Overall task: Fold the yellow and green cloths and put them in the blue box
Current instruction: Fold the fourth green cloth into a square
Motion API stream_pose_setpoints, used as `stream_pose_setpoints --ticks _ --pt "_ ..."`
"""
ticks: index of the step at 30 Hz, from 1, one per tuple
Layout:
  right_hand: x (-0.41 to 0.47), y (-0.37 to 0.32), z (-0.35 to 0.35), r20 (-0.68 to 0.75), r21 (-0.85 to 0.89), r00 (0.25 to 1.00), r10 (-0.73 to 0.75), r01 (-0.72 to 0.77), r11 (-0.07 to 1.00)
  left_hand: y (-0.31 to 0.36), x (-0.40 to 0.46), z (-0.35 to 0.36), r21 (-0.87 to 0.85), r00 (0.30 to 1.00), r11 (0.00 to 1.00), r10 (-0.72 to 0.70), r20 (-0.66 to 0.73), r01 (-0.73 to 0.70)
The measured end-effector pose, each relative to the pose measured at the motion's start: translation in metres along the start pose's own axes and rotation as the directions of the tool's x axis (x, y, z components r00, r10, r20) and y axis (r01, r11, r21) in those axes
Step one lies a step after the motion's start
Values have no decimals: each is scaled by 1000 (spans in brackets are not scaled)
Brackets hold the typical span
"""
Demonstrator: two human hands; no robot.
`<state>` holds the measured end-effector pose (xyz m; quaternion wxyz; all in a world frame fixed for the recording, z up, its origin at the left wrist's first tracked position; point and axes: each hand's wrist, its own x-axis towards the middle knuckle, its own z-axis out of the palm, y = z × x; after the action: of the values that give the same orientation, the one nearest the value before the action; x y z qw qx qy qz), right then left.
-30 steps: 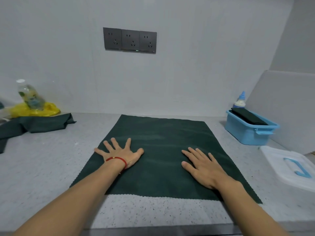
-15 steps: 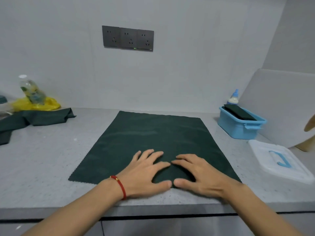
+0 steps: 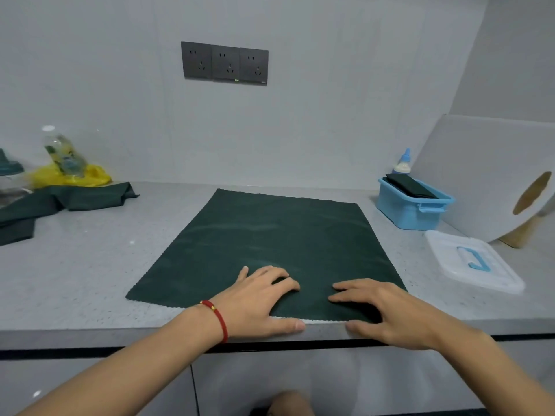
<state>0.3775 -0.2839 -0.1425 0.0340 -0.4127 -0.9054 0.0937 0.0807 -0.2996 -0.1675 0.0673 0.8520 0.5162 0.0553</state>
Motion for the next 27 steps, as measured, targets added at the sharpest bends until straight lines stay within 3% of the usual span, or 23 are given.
stream_pose_setpoints --ticks 5,10,13,17,19,21,24,27 --pt "-17 19 -1 -129 -102 981 143 -156 983 -3 -3 1 0 1000 1000 15 -22 -15" --pt "9 41 0 -430 131 832 351 -327 936 -15 0 -17 -49 999 998 39 -14 -40" --pt "35 57 -2 -496 265 752 434 -345 901 -44 -2 -42 69 995 993 -89 -46 92" --pt "66 78 -7 -503 352 671 544 -416 838 -109 2 -84 232 936 907 -341 -87 352" --pt "83 87 -9 -504 345 656 562 -443 827 -144 12 -100 171 891 875 -439 -115 453" --pt "103 95 -11 -503 325 643 578 -479 816 -173 28 -105 -2 855 864 -498 -144 504" --pt "126 104 -12 -528 280 610 591 -532 799 -196 55 -92 -338 778 787 -595 -201 515" --pt "148 116 -14 -531 208 594 605 -600 772 -213 78 -70 -498 664 690 -698 -267 524"
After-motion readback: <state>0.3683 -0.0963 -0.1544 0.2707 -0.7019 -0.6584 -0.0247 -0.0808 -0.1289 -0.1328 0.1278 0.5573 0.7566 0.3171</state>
